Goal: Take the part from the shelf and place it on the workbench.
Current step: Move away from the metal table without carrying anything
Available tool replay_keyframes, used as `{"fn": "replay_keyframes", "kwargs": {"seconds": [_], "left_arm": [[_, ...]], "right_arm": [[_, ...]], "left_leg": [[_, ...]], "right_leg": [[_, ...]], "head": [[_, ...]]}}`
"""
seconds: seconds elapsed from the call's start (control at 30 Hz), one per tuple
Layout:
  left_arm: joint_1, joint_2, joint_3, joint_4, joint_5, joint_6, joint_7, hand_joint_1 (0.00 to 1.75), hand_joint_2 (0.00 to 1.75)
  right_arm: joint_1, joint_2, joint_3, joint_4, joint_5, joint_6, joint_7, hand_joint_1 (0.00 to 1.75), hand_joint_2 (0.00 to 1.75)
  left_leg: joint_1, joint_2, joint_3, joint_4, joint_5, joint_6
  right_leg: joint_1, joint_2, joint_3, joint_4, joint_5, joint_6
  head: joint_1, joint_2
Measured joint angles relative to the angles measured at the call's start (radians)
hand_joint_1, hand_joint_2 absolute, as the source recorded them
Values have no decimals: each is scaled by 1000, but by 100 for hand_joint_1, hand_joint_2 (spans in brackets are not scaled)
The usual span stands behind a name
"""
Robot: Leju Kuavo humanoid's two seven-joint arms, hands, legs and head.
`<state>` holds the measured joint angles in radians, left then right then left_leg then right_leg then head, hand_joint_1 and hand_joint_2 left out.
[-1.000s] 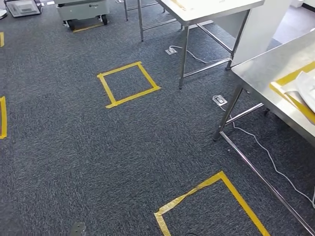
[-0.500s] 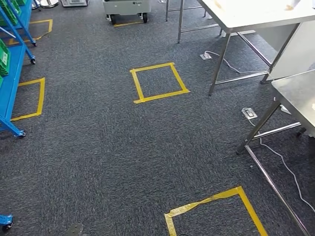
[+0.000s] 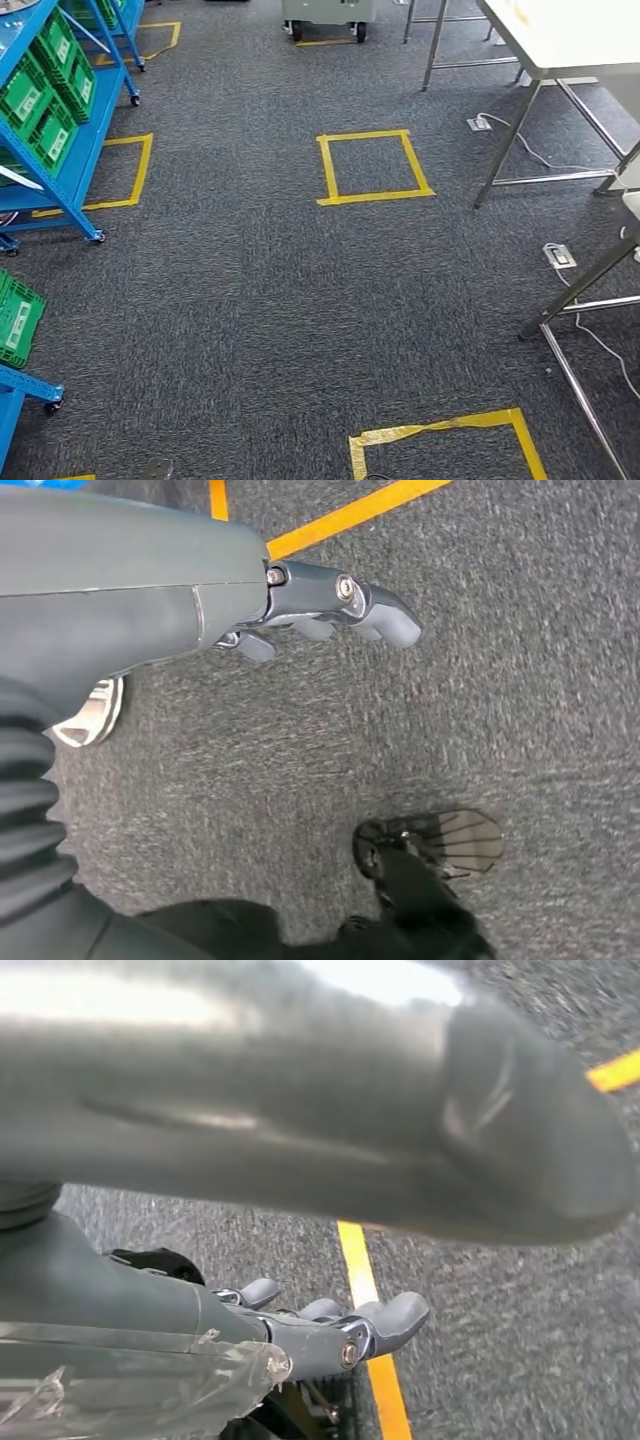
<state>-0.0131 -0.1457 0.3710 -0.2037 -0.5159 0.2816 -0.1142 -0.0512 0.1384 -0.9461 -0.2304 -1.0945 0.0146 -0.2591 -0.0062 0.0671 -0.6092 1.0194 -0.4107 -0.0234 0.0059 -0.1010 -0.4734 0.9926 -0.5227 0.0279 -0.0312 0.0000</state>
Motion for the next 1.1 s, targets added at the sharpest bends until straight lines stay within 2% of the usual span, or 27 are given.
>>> {"fn": "replay_keyframes", "kwargs": {"seconds": [0.03,0.1,0.13,0.2,0.23,0.27,0.3,0.33,0.37,0.4,0.47,0.53,0.6,0.63,0.7,0.73,0.77,0.8,0.83,0.87,0.9,0.93,0.97,1.0,1.03,1.07,1.1], "left_arm": [[-1,-1,-1,0,-2,2,0,0,0],[-1,-2,-5,0,-7,8,3,0,0],[1,-2,-6,0,-10,11,5,0,0],[0,-2,-10,0,-13,15,7,0,0],[-2,-2,-12,0,-15,15,7,0,0],[-4,-3,-14,0,-17,15,7,0,0],[-5,-3,-16,0,-19,15,5,0,0],[-4,-3,-17,0,-19,15,2,0,0],[-3,-3,-17,0,-19,15,-4,0,0],[-2,-3,-17,0,-19,16,-13,0,0],[-2,-4,-17,0,-19,19,-30,0,0],[-2,-4,-17,0,-19,26,-40,0,0],[2,-5,-17,1,-23,39,-43,0,0],[5,-5,-17,2,-26,46,-44,0,0],[5,-6,-17,3,-32,57,-47,0,0],[3,-7,-17,3,-35,61,-48,0,0],[1,-8,-17,3,-38,65,-50,0,0],[-1,-9,-17,4,-42,69,-51,0,0],[-2,-10,-17,4,-45,73,-52,0,0],[-1,-10,-17,4,-47,76,-53,0,0],[-1,-9,-17,4,-49,78,-53,0,0],[-1,-8,-17,4,-49,80,-54,0,0],[-3,-7,-17,4,-50,80,-54,0,0],[-5,-6,-17,4,-51,81,-54,0,0],[-7,-6,-17,4,-52,82,-54,0,0],[-8,-6,-17,4,-55,84,-54,0,0],[-6,-6,-17,4,-57,87,-54,0,0]], "right_arm": [[-1,0,0,0,0,0,0,0,0],[-5,0,0,0,-1,0,0,0,0],[-7,0,0,0,-2,1,0,0,0],[-8,1,0,0,-3,2,0,0,0],[-6,1,0,0,-2,2,0,0,0],[-4,1,0,0,-2,2,0,0,0],[-2,1,0,0,-2,1,0,0,0],[0,1,0,0,-2,1,0,0,0],[1,1,0,0,-3,0,0,0,0],[1,1,0,0,-3,-1,0,0,0],[1,1,0,0,-2,-3,-1,0,0],[1,2,0,1,-2,-5,-1,0,0],[-1,3,0,1,-2,-6,-2,0,0],[-1,4,-1,1,-3,-7,-2,0,0],[0,5,-1,0,-3,-7,-2,0,0],[2,5,-2,0,-3,-6,-2,0,0],[3,5,-3,0,-3,-6,-2,0,0],[4,5,-3,0,-3,-7,-2,0,0],[4,5,-4,0,-3,-7,-2,0,0],[3,5,-4,0,-3,-9,-2,0,0],[2,5,-4,0,-3,-10,-2,0,0],[1,6,-4,0,-3,-12,-2,0,0],[1,6,-4,0,-3,-13,-2,0,0],[1,6,-4,0,-3,-13,-2,0,0],[0,7,-4,0,-3,-13,-3,0,0],[-1,7,-4,0,-3,-14,-3,0,0],[-3,7,-4,0,-3,-14,-3,0,0]], "left_leg": [[-3,6,8,-17,-3,6],[-4,-16,6,-21,-7,20],[-3,-28,7,-22,-8,26],[2,-53,8,-25,-5,37],[2,-65,8,-25,-5,41],[1,-80,8,-25,-5,44],[1,-95,8,-25,-6,45],[1,-111,9,-25,-6,46],[1,-126,10,-25,-6,46],[1,-141,11,-25,-6,45],[1,-169,13,-22,-5,39],[0,-191,10,-20,1,28],[3,-210,4,-22,11,14],[3,-202,-1,-19,8,8],[-1,-152,-27,32,-38,-2],[-1,-117,-50,87,-79,-6],[0,-96,-75,154,-118,-10],[1,-85,-95,212,-146,-13],[3,-81,-101,244,-158,-16],[4,-78,-86,238,-152,-18],[5,-73,-52,194,-130,-19],[6,-57,-3,125,-103,-19],[4,-30,46,49,-84,-18],[2,-10,80,-6,-70,-13],[0,4,97,-39,-65,-6],[-3,4,99,-50,-64,1],[-4,-9,93,-49,-57,11]], "right_leg": [[4,-11,1,0,-6,5],[4,-27,8,-2,-14,14],[1,-11,10,5,-23,20],[-3,50,-18,75,-69,28],[-3,81,-51,143,-103,29],[-3,94,-90,218,-134,28],[-3,98,-125,277,-150,27],[-3,100,-147,303,-146,26],[-4,102,-149,287,-119,24],[-5,109,-133,233,-78,22],[-10,153,-82,96,-3,19],[-13,181,-55,31,23,15],[-9,164,-53,29,32,5],[-9,152,-53,27,38,-2],[-10,124,-59,18,51,-16],[-9,109,-63,16,55,-21],[-8,92,-68,15,58,-24],[-6,75,-74,16,61,-25],[-6,59,-79,16,64,-25],[-6,43,-84,16,67,-24],[-6,29,-89,16,71,-22],[-6,17,-92,17,74,-20],[-4,6,-94,19,77,-16],[-1,-5,-96,20,79,-12],[2,-15,-97,21,82,-8],[3,-25,-97,21,85,-3],[2,-34,-96,20,88,2]], "head": [[1,0],[3,0],[5,0],[9,0],[12,0],[13,0],[15,0],[15,0],[15,0],[15,0],[15,0],[14,0],[14,0],[13,0],[8,0],[5,0],[3,0],[4,0],[3,0],[3,0],[3,0],[3,0],[2,0],[4,0],[5,0],[7,0],[9,0]]}}
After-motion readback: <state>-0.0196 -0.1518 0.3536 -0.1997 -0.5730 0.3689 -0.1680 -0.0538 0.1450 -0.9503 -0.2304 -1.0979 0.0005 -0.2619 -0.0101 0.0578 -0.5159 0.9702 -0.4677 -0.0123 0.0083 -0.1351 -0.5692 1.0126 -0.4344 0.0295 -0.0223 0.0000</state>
